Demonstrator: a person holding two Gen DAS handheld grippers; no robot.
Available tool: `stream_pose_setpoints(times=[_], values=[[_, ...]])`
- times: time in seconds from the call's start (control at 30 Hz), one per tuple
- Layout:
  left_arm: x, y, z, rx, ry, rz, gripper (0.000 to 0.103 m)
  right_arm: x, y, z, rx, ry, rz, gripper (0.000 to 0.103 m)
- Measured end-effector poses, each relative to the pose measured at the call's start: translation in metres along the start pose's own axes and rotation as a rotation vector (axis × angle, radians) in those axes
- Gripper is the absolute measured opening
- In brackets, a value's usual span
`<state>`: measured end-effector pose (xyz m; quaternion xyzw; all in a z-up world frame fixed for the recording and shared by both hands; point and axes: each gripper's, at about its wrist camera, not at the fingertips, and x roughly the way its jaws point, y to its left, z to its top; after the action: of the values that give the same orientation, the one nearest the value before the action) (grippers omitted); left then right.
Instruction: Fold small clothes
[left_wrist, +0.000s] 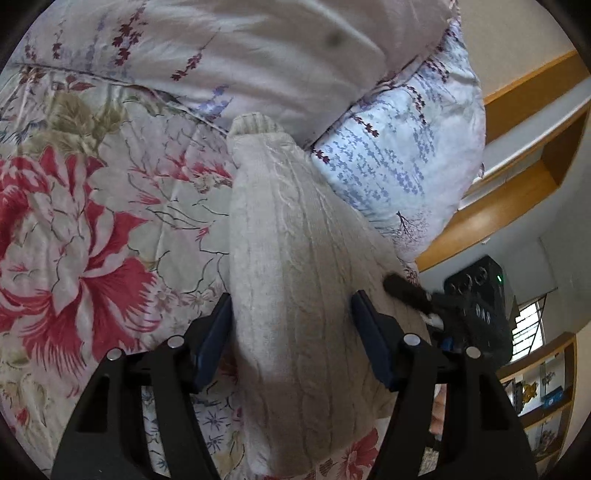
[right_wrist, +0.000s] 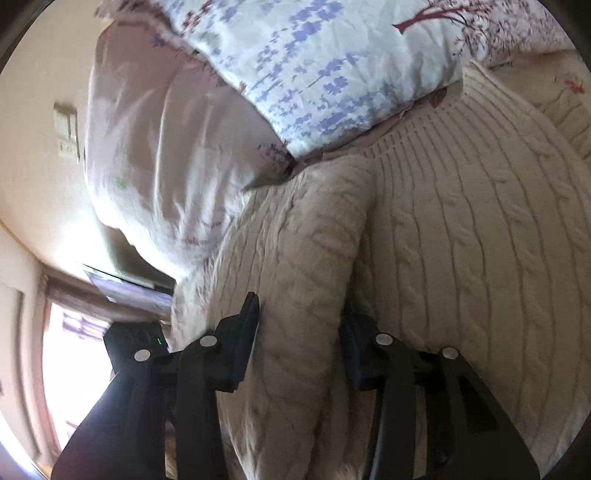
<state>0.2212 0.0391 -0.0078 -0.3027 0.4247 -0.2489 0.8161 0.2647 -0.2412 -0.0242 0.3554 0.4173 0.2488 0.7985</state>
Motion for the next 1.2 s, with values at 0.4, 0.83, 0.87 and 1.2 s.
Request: stream_pose_setpoints(times=[0.4, 0.83, 0.87, 1.2], values=[[-0.010, 0.007, 0.005, -0.042, -0.029, -0.124, 0.076, -0.020, 0.051, -0.001, -0.322, -0.134, -0.278, 0.018], [-0.004, -0.016, -0.002, 0.066, 0.018, -0.143, 0.078, -0.077, 0.009, 0.008, -0.459, -0.210, -0.727, 0.019], [-0.004, -0.017, -0.002, 0.071, 0.019, -0.143, 0.078, -0.076, 0.003, 0.008, -0.447, -0.207, -0.721, 0.019], [0.006, -0.022, -0.005, 0.101, 0.062, -0.160, 0.078, -0.095, -0.004, 0.013, -0.456, -0.292, -0.703, 0.018]])
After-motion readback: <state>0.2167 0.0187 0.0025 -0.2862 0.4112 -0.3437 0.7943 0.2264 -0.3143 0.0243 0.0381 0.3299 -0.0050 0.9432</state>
